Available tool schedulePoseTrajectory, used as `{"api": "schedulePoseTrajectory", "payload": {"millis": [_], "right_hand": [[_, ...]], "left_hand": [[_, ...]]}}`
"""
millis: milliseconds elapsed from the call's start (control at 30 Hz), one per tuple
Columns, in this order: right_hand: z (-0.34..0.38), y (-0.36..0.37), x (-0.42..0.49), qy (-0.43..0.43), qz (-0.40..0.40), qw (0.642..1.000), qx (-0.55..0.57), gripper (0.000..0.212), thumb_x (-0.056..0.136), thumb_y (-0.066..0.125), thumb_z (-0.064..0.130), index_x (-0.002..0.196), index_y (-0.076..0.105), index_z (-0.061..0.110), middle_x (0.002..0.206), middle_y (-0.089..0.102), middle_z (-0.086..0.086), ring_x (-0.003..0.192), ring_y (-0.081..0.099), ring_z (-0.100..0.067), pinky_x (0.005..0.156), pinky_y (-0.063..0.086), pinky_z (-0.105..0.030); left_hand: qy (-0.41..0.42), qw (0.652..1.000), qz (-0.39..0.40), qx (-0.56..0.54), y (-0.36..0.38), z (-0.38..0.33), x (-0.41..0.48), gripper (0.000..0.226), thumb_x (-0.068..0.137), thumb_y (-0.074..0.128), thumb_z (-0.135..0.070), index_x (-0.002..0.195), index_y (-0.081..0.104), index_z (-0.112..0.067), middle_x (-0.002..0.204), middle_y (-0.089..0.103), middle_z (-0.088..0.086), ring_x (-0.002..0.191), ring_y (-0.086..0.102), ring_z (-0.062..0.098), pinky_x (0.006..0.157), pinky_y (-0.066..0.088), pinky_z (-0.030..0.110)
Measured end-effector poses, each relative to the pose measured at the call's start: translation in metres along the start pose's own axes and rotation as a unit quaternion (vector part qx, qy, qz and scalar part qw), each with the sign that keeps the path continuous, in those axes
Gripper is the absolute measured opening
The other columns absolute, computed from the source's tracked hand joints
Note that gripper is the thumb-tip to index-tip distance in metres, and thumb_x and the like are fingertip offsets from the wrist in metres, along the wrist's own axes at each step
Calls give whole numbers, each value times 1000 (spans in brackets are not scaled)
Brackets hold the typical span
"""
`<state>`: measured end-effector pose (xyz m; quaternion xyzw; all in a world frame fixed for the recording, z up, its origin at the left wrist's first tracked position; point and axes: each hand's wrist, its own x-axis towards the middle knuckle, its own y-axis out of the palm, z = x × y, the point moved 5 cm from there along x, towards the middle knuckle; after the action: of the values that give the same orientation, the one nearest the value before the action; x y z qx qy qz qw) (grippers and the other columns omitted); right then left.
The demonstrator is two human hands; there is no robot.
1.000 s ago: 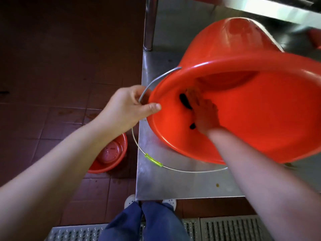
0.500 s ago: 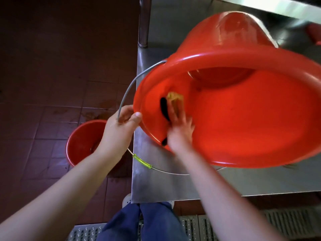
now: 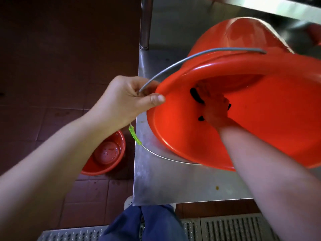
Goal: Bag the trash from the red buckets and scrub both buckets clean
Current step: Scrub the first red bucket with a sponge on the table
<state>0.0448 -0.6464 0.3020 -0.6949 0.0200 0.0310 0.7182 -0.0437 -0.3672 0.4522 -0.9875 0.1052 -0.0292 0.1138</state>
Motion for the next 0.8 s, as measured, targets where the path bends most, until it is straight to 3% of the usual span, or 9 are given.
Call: {"api": "schedulePoseTrajectory", "payload": {"millis": [67,167,267,367,467,567,600,667,800], "right_hand": [[-7,3,12,39,9,999,18,86,78,62,8,146,24,45,159,12,10,136,31,-31,102,32,-42],[-3,5,16,87,44,995,0,77,87,50,9,147,18,46,159,6,10,133,30,-36,105,25,-41],[-1,0,13,93,60,994,23,73,89,45,10,147,18,46,159,5,10,134,30,-35,106,26,-41],[27,0,-12,70,26,989,126,80,86,53,10,148,14,42,160,0,8,138,28,-30,107,29,-39],[76,3,-69,129,6,941,313,72,92,46,12,142,13,51,159,3,11,140,19,-31,110,14,-40],[115,-4,-130,46,-61,911,406,80,85,49,5,134,10,55,155,12,16,133,20,-18,104,10,-20],[114,-5,-138,23,-81,910,405,82,83,50,2,134,9,53,152,15,18,128,22,-14,101,10,-14],[95,3,-123,18,-65,929,365,86,81,53,-1,135,8,48,154,18,14,126,24,-12,100,16,-20],[37,12,-55,-6,12,994,111,93,75,69,15,146,17,45,159,10,8,131,38,-31,103,35,-41]], "left_hand": [[-20,997,-40,-68,7,9,-1,29,77,75,-10,104,69,-19,75,71,-11,71,66,0,66,52,17],[-69,969,-136,-193,18,44,-17,35,80,67,5,105,64,-18,101,71,0,93,66,8,81,51,19],[-151,950,-173,-210,37,89,-38,25,82,63,5,99,64,-13,92,71,-1,88,66,11,84,50,24],[-185,949,-159,-200,51,106,-45,5,82,65,-16,86,65,-17,83,70,-1,85,64,17,87,49,33],[-149,957,-140,-204,54,101,-41,9,78,70,-28,81,65,-22,79,69,-4,81,63,15,85,50,33],[-129,960,-126,-214,52,94,-39,10,81,69,-22,84,64,-14,83,67,7,83,65,24,86,52,38],[-127,963,-126,-202,49,91,-38,10,81,69,-22,84,64,-14,84,67,9,84,66,28,87,53,40],[-110,973,-132,-153,41,82,-34,6,79,67,-22,82,65,-18,82,68,11,84,67,33,86,53,40],[-46,987,-146,-49,14,52,-17,8,83,68,-11,85,63,-16,65,64,-9,60,58,-3,65,47,13]]}}
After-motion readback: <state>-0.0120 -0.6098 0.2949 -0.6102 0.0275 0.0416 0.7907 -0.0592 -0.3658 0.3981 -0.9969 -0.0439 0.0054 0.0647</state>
